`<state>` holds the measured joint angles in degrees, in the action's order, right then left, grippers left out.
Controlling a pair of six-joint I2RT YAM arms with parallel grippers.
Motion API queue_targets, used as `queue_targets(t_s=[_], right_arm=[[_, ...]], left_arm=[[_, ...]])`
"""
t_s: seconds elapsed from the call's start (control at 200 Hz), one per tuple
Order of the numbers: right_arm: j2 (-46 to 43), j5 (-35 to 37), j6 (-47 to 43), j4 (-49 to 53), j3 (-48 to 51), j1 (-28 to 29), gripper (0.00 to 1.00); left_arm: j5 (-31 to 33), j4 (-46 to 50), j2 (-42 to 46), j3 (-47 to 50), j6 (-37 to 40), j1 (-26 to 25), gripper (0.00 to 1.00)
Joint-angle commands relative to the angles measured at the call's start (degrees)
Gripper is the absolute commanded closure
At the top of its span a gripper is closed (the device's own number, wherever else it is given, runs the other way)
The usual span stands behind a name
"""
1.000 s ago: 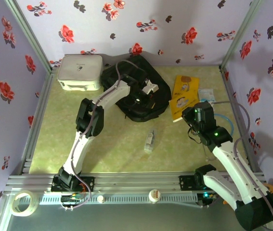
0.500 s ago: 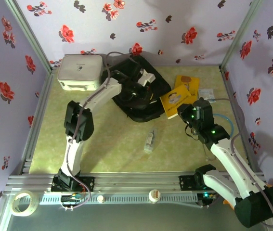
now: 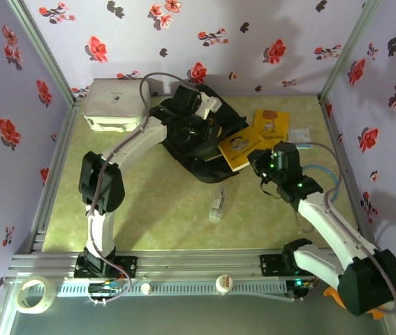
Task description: Pack books, pencil case, and school supplies into a backpack
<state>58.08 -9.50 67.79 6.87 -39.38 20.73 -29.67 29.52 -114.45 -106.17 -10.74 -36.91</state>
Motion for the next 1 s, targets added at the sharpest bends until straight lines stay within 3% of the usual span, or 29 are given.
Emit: queue_targets(t_s=[0.0,0.35,0.675,0.895,0.995], right_arm=[[3.7,-2.8,2.5,-11.1,-1.3,1.8,1.00],[24.8,3.1,1.8,-18.7,-7.5,5.5,1.00],[42.5,1.9,7.2,-31.1,-14.1,5.6,0.98],[51.3,-1.9,7.6,-37.7,-19.1,5.8,0.92],[50.4,-2.2,6.8,-36.7,-18.1,5.7,0.82]], left_arm=[[-2.1,-3.6,2.8,0.2,-0.9,-0.4,0.96],[-2.5,-3.2,4.5,1.6,-0.7,0.2,0.96],[-2.9,-3.5,6.1,3.4,-1.3,2.5,0.96],[-3.0,-3.6,6.0,4.3,-1.3,3.9,0.96],[-3.0,-3.0,5.5,4.9,-0.8,4.3,0.96]])
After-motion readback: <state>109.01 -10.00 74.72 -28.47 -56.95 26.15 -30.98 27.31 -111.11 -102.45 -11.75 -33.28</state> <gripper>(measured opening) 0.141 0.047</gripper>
